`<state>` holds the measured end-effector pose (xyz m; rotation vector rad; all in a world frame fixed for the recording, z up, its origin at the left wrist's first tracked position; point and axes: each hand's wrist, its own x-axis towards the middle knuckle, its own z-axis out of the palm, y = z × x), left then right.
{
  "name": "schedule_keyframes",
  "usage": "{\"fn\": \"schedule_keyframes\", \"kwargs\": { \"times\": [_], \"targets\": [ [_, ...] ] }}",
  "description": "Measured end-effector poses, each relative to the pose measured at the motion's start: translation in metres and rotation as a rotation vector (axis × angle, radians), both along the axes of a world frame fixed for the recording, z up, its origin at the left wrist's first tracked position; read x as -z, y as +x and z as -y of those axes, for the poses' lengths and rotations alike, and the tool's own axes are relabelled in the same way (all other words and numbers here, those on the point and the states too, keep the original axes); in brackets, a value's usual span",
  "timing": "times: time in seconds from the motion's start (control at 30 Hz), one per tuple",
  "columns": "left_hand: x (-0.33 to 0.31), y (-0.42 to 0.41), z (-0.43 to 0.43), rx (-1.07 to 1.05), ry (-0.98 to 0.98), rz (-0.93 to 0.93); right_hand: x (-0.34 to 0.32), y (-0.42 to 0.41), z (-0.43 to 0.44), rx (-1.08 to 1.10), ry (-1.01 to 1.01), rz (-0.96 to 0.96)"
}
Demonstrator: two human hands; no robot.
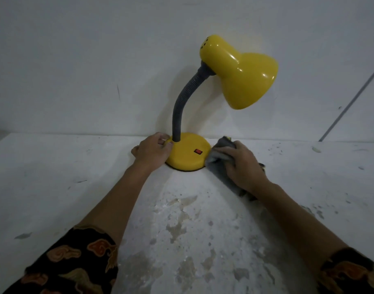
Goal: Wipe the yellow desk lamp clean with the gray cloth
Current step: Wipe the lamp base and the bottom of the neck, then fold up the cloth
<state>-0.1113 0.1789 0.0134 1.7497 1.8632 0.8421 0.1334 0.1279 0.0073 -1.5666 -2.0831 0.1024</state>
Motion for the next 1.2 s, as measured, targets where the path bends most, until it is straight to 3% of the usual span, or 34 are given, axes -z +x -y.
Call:
{"fn": "schedule_keyframes", "kwargs": {
  "times": [0.13,0.27,0.47,0.57,0.77,0.87,1.0,1.2],
  "targets": [
    [0.001,-0.003,-0.008,-0.048,-0.039,0.021,-0.003,-0.007,-0.029,0.158,-0.155,-0.033],
    [0.004,-0.009,-0.009,-0.003,-0.022,0.159,-0.014,-0.031,-0.038,0.222,-0.282,-0.134],
    [0.002,-0.019,-0.009,0.012,-0.034,0.191,-0.013,-0.039,-0.007,0.195,-0.29,-0.161],
    [0.002,-0.024,-0.008,0.017,-0.058,0.212,-0.008,-0.055,0.01,0.249,-0.202,-0.154],
    [-0.001,-0.034,-0.004,0.042,-0.118,0.263,-0.001,-0.086,0.05,0.287,-0.118,-0.002],
    [0.001,-0.036,0.009,-0.028,-0.089,0.37,0.01,-0.09,0.065,0.203,-0.132,0.071],
    [0.001,-0.027,0.052,-0.14,0.099,0.367,-0.006,-0.082,0.093,-0.121,-0.161,-0.127],
    [-0.01,-0.007,0.117,-0.078,0.209,0.382,-0.055,-0.054,0.131,-0.127,-0.095,-0.278]
  ]
}}
